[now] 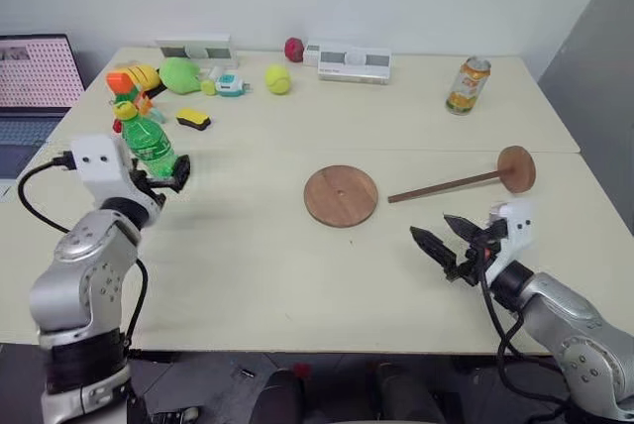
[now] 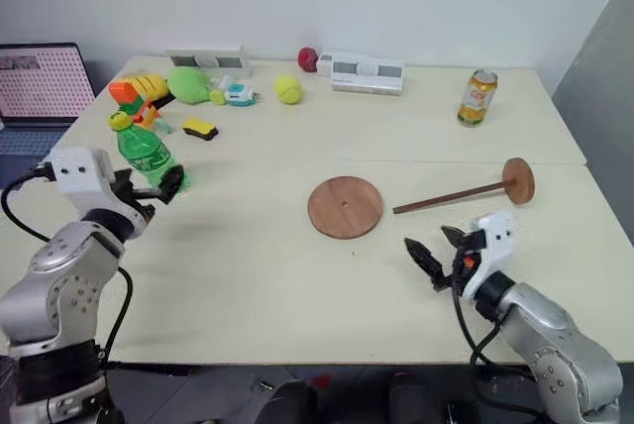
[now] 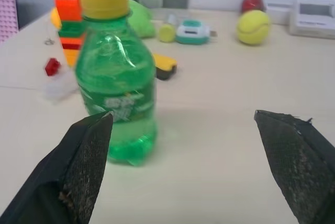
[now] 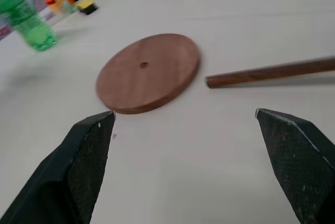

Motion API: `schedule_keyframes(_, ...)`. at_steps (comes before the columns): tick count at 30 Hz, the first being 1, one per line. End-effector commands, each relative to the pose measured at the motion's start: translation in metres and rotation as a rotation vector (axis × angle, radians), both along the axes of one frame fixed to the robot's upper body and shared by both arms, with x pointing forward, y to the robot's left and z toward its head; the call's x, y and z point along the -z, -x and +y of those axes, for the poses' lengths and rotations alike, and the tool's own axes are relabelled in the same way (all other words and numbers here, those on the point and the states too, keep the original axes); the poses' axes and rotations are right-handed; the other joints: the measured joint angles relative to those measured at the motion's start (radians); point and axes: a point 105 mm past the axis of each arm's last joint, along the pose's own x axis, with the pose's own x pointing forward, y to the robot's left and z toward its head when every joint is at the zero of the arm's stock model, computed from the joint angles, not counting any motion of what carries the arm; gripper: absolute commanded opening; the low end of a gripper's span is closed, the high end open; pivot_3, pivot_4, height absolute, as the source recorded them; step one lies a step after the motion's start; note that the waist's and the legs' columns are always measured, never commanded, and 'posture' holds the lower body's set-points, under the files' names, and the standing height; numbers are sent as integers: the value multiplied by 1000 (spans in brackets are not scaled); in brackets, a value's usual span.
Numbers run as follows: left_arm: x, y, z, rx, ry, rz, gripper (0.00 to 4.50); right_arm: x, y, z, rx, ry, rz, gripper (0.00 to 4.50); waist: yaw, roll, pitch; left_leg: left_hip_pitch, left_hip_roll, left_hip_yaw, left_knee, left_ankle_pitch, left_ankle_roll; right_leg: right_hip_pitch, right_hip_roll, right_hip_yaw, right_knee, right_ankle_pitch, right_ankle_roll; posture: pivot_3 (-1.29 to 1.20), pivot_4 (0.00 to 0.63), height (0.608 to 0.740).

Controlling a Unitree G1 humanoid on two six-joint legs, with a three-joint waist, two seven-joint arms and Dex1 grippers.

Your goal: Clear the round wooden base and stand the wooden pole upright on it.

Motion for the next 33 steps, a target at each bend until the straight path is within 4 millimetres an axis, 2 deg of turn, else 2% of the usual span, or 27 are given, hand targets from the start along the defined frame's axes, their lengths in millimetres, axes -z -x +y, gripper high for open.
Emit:
schedule_keyframes(1, -17, 13, -79, 428, -71, -47, 4494, 4, -22, -33, 189, -244, 72, 4500, 2, 1, 1, 3, 0, 0, 0, 0, 0, 3, 1, 0, -1, 0, 0, 0, 150, 740)
schedule_keyframes(3, -20, 21, -106, 612, -110, -53, 4494, 10, -36, -47, 257, -367, 123, 4500, 2, 2, 1, 8, 0, 3, -1, 0, 0, 6, 1, 2, -1, 0, 0, 0, 150, 740)
schedule_keyframes(5, -22, 26, -121, 731, -134, -51, 4494, 13, -47, -57, 299, -476, 163, 4500, 1, 3, 2, 8, 0, 3, -2, 0, 0, 6, 1, 3, -1, 0, 0, 0, 150, 740)
schedule_keyframes(8, -20, 40, -150, 998, -213, -34, 4494, 17, -72, -78, 361, -744, 231, 4500, -7, 5, 3, 8, 1, 4, -3, 0, 0, 5, 2, 3, -1, 0, 0, 0, 150, 740)
schedule_keyframes(11, -22, 44, -167, 1151, -276, -50, 4494, 22, -91, -98, 386, -806, 260, 4500, -12, 7, 3, 8, 1, 6, -4, 0, 1, 5, 2, 5, -2, 0, 0, 0, 150, 740)
schedule_keyframes(14, -23, 43, -174, 1212, -291, -65, 4494, 23, -104, -103, 365, -766, 260, 4500, -12, 7, 3, 8, 1, 7, -3, -1, 1, 5, 2, 6, -2, 0, 0, 0, 150, 740)
schedule_keyframes(20, -21, 36, -176, 1249, -323, -72, 4494, 22, -138, -92, 308, -701, 245, 4500, -20, 7, 3, 11, 0, 10, -1, -1, 2, 7, 2, 8, -3, 1, 2, 0, 150, 740)
schedule_keyframes(29, -18, 38, -175, 1243, -326, -72, 4494, 30, -151, -89, 308, -658, 251, 4500, -36, 6, 2, 10, 1, 9, -1, -1, 2, 8, 3, 8, -4, 1, 2, 0, 150, 740)
schedule_keyframes(31, -17, 39, -174, 1238, -326, -71, 4500, 30, -151, -91, 315, -659, 247, 4211, -36, 5, 1, 10, 1, 9, -1, -1, 2, 8, 3, 8, -4, 1, 2, 0, 150, 740)
schedule_keyframes(33, -15, 40, -174, 1233, -325, -70, 4500, 30, -151, -94, 318, -663, 243, 3735, -36, 5, 1, 10, 1, 9, -1, -1, 2, 8, 3, 8, -4, 1, 2, 0, 150, 740)
